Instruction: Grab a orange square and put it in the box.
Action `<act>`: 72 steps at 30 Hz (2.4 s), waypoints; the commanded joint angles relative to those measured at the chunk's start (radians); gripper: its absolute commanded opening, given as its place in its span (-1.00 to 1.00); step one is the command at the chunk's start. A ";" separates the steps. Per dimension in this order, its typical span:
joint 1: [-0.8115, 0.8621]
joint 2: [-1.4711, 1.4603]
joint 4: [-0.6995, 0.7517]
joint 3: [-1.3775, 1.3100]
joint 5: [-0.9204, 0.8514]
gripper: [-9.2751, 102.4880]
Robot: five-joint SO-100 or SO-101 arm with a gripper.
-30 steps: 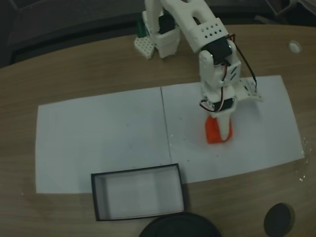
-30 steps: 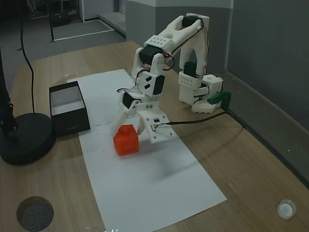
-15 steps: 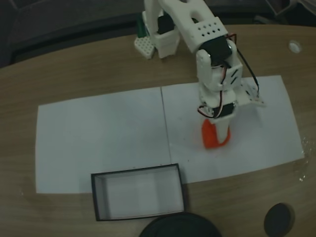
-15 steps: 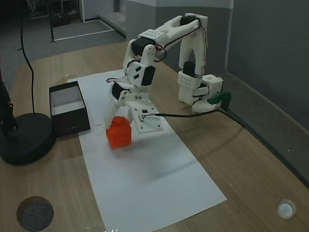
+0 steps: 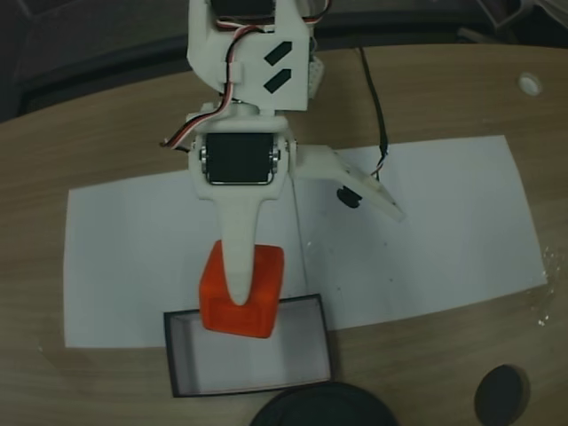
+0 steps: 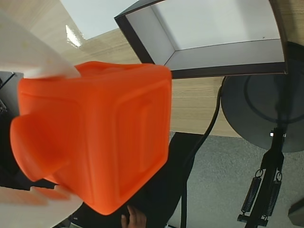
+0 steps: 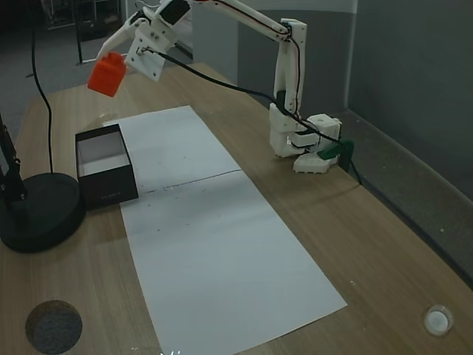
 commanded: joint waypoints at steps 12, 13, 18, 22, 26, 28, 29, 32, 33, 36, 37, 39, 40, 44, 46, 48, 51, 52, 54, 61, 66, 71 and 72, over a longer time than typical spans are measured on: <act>0.011 -0.215 -0.112 -0.067 -0.003 -0.58; 0.011 -0.225 -0.112 -0.067 -0.003 -0.58; 0.011 -0.276 -0.112 -0.067 -0.002 -0.59; 0.011 -0.333 -0.114 -0.067 -0.002 -0.58; 0.011 -0.377 -0.114 -0.067 -0.002 -0.57; 0.012 -0.388 -0.110 -0.067 0.008 -0.52; 0.017 -0.390 -0.109 -0.067 0.028 -0.47; 0.031 -0.387 -0.109 -0.067 0.077 -0.34; 0.032 -0.387 -0.109 -0.067 0.074 -0.32; 0.035 -0.385 -0.106 -0.067 0.071 -0.32; 0.038 -0.383 -0.106 -0.067 0.072 -0.32; 0.041 -0.383 -0.106 -0.069 0.069 -0.32; 0.043 -0.383 -0.103 -0.069 0.069 -0.32; 0.044 -0.339 -0.061 -0.069 0.067 -0.43; 0.043 -0.275 -0.018 -0.069 0.067 -0.60; 0.035 -0.183 0.023 -0.067 0.061 -0.77; 0.029 -0.031 0.123 -0.066 0.063 -0.84; 0.028 0.025 0.153 -0.066 0.080 -0.84; 0.011 0.143 0.213 -0.063 0.091 -0.84; -0.196 0.543 0.454 -0.055 0.097 -0.84; -0.252 0.805 0.453 0.132 0.138 -0.84; -0.241 1.097 0.387 0.407 0.140 -0.84; -0.241 1.163 0.373 0.457 0.140 -0.84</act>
